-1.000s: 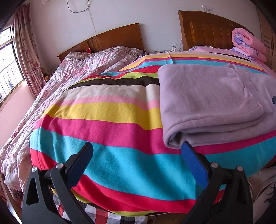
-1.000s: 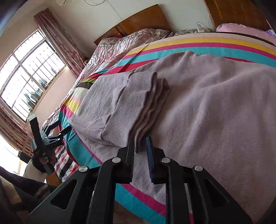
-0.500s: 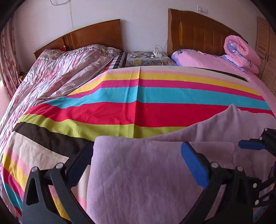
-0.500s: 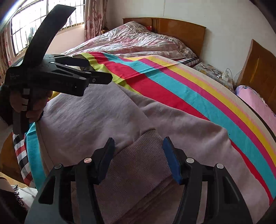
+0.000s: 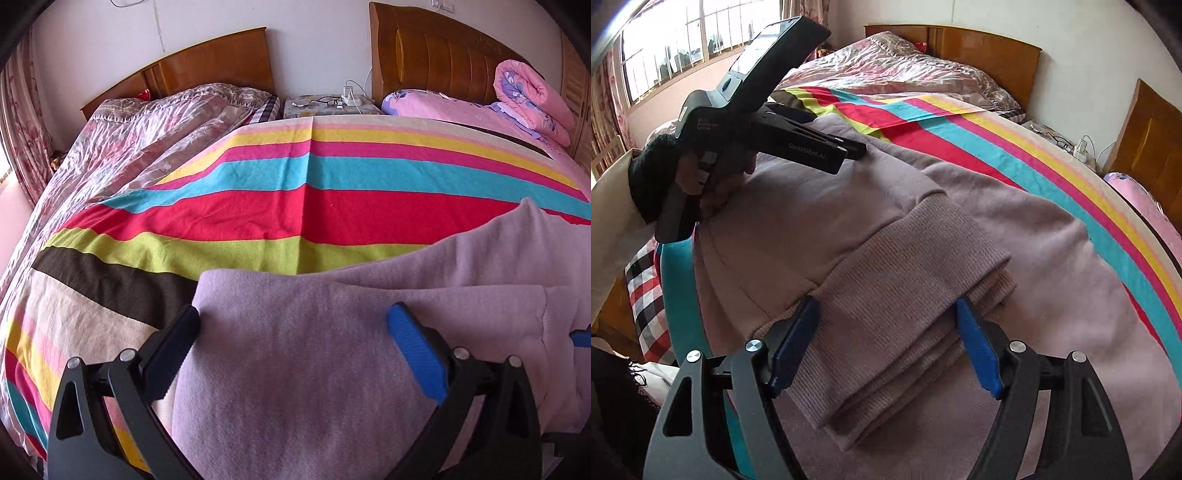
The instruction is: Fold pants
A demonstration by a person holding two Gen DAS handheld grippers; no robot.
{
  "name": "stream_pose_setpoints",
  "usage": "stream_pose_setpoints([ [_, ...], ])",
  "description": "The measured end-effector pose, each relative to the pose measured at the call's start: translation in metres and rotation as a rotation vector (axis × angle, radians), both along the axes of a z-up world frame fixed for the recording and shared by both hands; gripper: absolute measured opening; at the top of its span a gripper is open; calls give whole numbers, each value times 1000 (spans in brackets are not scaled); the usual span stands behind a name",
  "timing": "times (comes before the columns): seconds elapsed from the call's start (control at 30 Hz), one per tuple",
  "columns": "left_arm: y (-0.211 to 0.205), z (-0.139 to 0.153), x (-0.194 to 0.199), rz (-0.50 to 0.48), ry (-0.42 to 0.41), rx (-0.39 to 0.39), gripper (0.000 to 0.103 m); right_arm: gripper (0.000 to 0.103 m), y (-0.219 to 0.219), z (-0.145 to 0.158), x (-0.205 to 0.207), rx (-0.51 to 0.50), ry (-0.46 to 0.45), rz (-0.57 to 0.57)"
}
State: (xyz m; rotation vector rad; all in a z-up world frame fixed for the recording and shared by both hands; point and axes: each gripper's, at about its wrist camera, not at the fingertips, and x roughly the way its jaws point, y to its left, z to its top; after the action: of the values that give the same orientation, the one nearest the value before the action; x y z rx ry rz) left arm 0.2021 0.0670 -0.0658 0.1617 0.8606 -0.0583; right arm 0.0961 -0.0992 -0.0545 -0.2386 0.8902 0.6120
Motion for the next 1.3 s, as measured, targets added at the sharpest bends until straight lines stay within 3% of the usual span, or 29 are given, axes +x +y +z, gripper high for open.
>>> stream_pose_setpoints([
  [0.13, 0, -1, 0, 1, -2, 5, 102, 76, -11, 12, -11, -16, -37, -38],
  [0.33, -4, 0, -1, 5, -8, 17, 102, 80, -22, -6, -14, 9, 49, -49],
  [0.7, -8, 1, -4, 8, -9, 25, 102, 86, -30, -9, -24, 18, 66, -50],
  [0.93, -6, 1, -3, 7, -9, 24, 102, 86, -50, 3, -41, 48, 43, -88],
  [1.0, -6, 1, -1, 8, -5, 23, 102, 86, -55, -7, -47, -8, 66, -84],
  [1.07, -10, 3, -3, 22, -13, 57, 102, 86, -56, -7, -63, -75, 29, -34],
  [1.13, -25, 14, -11, 61, -48, 132, 101, 86, -71, 2, -73, -55, 26, -46],
  [1.23, -70, 48, -27, -57, -138, 62, 102, 86, -119, 12, -76, 19, 4, -214],
  [1.3, -114, 61, -25, -186, -138, 11, 102, 86, -148, 13, -74, 26, -15, -332],
])
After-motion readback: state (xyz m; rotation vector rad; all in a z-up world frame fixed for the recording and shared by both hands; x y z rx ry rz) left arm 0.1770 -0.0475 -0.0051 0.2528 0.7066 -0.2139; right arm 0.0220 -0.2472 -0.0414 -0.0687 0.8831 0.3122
